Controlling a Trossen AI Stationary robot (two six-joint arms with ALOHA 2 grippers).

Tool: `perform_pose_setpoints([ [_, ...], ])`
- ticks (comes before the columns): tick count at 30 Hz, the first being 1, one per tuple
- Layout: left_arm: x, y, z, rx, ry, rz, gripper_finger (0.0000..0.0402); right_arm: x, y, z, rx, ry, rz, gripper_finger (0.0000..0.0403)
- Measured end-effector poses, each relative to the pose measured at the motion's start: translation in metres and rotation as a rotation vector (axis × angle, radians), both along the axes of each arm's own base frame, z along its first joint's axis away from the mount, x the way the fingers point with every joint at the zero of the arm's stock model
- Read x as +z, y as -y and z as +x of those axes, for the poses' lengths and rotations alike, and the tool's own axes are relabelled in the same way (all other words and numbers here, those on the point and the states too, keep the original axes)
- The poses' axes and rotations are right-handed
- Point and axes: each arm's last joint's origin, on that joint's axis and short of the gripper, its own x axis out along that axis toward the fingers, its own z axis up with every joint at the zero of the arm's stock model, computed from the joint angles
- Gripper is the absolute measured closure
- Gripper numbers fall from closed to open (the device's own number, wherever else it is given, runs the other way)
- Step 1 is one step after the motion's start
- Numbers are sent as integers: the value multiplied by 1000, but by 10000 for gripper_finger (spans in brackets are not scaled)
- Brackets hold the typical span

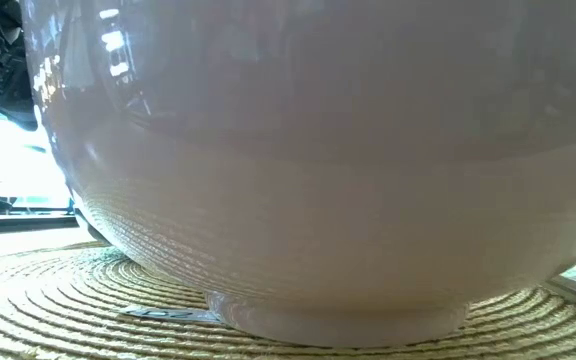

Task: Arrange a breakfast setting
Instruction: Pour the cereal into the white bowl

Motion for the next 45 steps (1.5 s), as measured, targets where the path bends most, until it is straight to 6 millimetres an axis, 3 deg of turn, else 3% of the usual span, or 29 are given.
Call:
perform_pose_setpoints([
  [22,0,0,0,0,0,0,289,-78,22,19,-225,101,55,344],
  [36,0,0,0,-1,0,0,289,-116,38,55,-374,48,197,344],
  [45,0,0,0,0,0,0,289,-146,43,67,-509,83,276,344],
])
